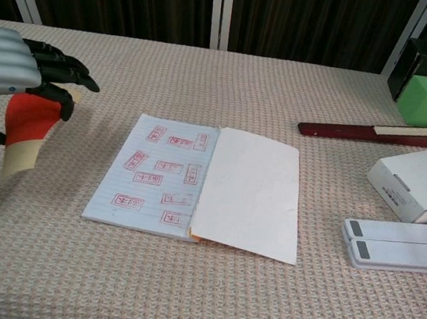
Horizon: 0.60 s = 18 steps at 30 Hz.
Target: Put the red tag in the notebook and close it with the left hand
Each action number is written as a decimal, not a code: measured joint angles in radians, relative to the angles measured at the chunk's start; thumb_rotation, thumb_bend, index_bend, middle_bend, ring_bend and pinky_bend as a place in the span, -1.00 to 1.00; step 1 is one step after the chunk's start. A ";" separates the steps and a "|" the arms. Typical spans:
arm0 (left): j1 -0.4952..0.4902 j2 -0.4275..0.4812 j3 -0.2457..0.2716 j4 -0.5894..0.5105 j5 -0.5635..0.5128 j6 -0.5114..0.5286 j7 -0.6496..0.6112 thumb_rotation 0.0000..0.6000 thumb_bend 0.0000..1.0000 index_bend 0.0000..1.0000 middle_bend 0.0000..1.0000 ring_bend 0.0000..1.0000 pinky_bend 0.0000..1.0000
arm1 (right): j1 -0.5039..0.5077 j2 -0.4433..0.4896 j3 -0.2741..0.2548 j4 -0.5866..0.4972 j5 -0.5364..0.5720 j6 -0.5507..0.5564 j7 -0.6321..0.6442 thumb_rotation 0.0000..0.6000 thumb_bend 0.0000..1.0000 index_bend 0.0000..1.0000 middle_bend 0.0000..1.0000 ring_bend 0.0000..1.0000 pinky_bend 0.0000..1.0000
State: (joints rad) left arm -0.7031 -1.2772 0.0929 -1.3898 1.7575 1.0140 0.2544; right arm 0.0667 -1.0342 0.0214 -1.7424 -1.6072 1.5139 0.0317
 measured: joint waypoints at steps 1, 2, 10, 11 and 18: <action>-0.011 -0.007 -0.007 -0.008 0.002 -0.009 0.009 1.00 -0.74 -0.27 -0.86 -0.92 -0.71 | -0.001 0.000 0.000 0.000 0.000 0.000 0.001 1.00 -0.88 -1.00 -0.71 -1.00 -0.77; -0.020 -0.014 -0.012 -0.014 0.003 -0.018 0.017 1.00 -0.74 -0.27 -0.86 -0.92 -0.71 | -0.001 0.001 -0.001 0.001 0.000 0.001 0.002 1.00 -0.88 -1.00 -0.71 -1.00 -0.77; -0.109 -0.087 -0.058 -0.066 -0.010 -0.156 0.114 1.00 -0.74 -0.31 -0.86 -0.92 -0.71 | -0.005 0.000 -0.003 0.016 0.006 0.000 0.022 1.00 -0.88 -1.00 -0.71 -1.00 -0.77; -0.118 -0.094 -0.064 -0.073 -0.019 -0.174 0.128 1.00 -0.74 -0.32 -0.86 -0.92 -0.71 | -0.006 0.000 -0.003 0.019 0.007 0.000 0.025 1.00 -0.88 -1.00 -0.71 -1.00 -0.77; -0.171 -0.133 -0.127 -0.128 -0.127 -0.271 0.247 1.00 -0.74 -0.35 -0.87 -0.92 -0.71 | -0.008 -0.001 -0.002 0.041 0.018 -0.004 0.051 1.00 -0.88 -1.00 -0.71 -1.00 -0.77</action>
State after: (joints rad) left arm -0.8737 -1.4104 -0.0344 -1.5179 1.6304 0.7434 0.5013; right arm 0.0588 -1.0351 0.0191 -1.7018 -1.5896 1.5097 0.0831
